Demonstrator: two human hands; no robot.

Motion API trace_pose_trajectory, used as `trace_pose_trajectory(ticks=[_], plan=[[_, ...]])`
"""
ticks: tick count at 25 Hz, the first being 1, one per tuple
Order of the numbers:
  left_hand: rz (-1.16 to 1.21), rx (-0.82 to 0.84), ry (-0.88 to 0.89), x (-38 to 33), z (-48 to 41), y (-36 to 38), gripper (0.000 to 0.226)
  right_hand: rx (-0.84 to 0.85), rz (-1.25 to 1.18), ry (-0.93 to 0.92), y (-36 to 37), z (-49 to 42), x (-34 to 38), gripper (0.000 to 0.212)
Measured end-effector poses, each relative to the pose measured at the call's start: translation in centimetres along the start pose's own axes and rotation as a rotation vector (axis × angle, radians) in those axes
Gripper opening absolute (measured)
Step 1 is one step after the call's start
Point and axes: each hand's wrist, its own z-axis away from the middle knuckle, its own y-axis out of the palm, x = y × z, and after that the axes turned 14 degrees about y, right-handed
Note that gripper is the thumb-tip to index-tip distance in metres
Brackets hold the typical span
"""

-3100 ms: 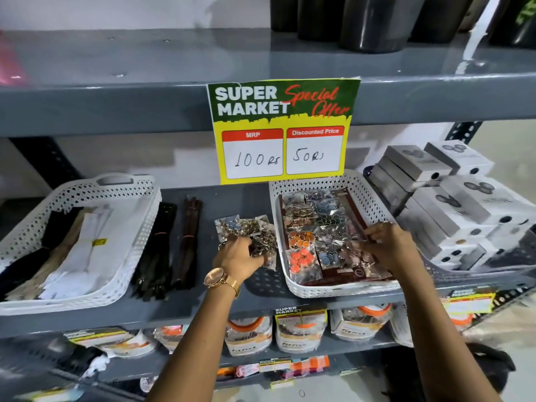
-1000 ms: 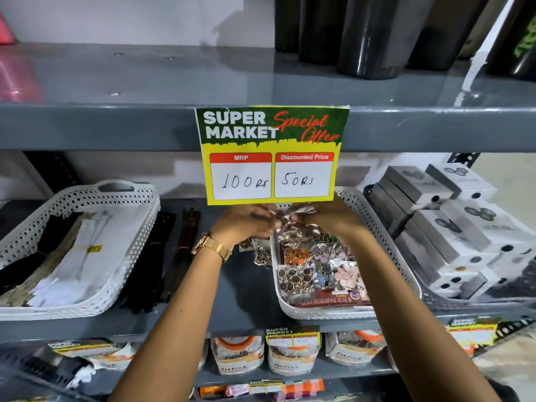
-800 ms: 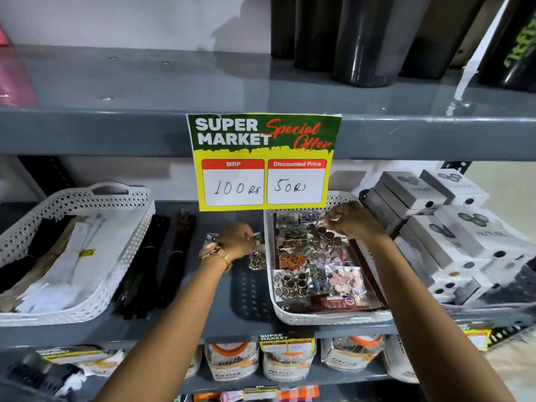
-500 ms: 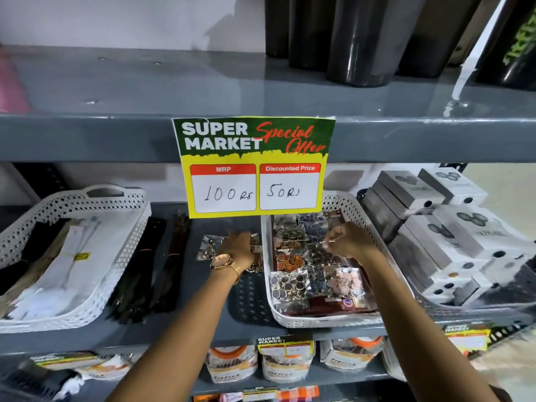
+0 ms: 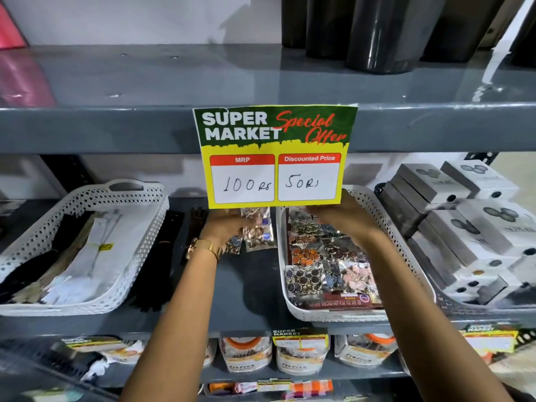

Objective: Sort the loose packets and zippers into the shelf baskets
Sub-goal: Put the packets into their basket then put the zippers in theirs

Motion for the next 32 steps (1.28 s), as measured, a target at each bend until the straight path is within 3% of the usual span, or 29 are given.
trace_pose_trajectory(ticks=[2, 4, 6, 8, 10, 13, 16, 19, 22, 25, 27, 30, 32], plan=[[-0.06, 0.085, 0.208, -2.5, -0.1, 0.4, 0.052, 0.084, -0.08, -0.025, 1.1, 0.3, 1.8, 0.022], [-0.196, 0.224, 0.415, -4.4, 0.0, 1.5, 0.078, 0.096, -0.047, -0.058, 1.4, 0.0, 2.6, 0.031], [-0.243, 0.284, 0.52, -5.4, 0.5, 2.8, 0.103, 0.093, 0.043, -0.03, 1.0, -0.6, 2.8, 0.023], [-0.177, 0.201, 0.586, -4.3, 0.3, 3.4, 0.095, 0.053, 0.156, 0.057, 0.3, -1.3, 1.9, 0.011], [-0.164, 0.125, 0.452, -2.1, -0.5, 2.7, 0.068, -0.035, 0.261, 0.165, 0.0, -2.0, -0.1, 0.013], [-0.595, 0.032, 0.135, 3.2, -1.9, 0.2, 0.047, -0.111, 0.299, 0.227, 0.9, -2.6, -2.5, 0.01], [-0.787, 0.142, 0.054, 6.6, -1.9, -0.7, 0.05, -0.145, 0.306, 0.281, 2.3, -3.3, -3.8, 0.014], [-0.877, 0.236, 0.022, 7.6, -1.9, -0.3, 0.06, -0.184, 0.488, 0.284, 3.8, -3.5, -4.4, 0.017], [-0.803, 0.153, -0.068, 7.5, -2.1, -0.8, 0.06, -0.271, 0.686, 0.269, 4.4, -3.3, -4.6, 0.02], [-0.699, 0.064, -0.092, 6.4, -1.7, -2.4, 0.033, -0.294, 0.683, 0.267, 3.3, -2.4, -3.8, 0.024], [-0.576, 0.028, -0.05, 5.1, -1.6, -3.1, 0.028, -0.248, 0.507, 0.204, 2.1, -1.7, -2.6, 0.033], [-0.194, -0.125, 0.126, 2.1, -2.1, -2.3, 0.01, -0.048, 0.146, 0.093, 0.6, 0.2, 0.4, 0.043], [-0.026, -0.173, 0.08, 0.1, -2.3, -0.4, 0.025, 0.043, 0.048, 0.069, 0.3, 0.6, 1.9, 0.038]])
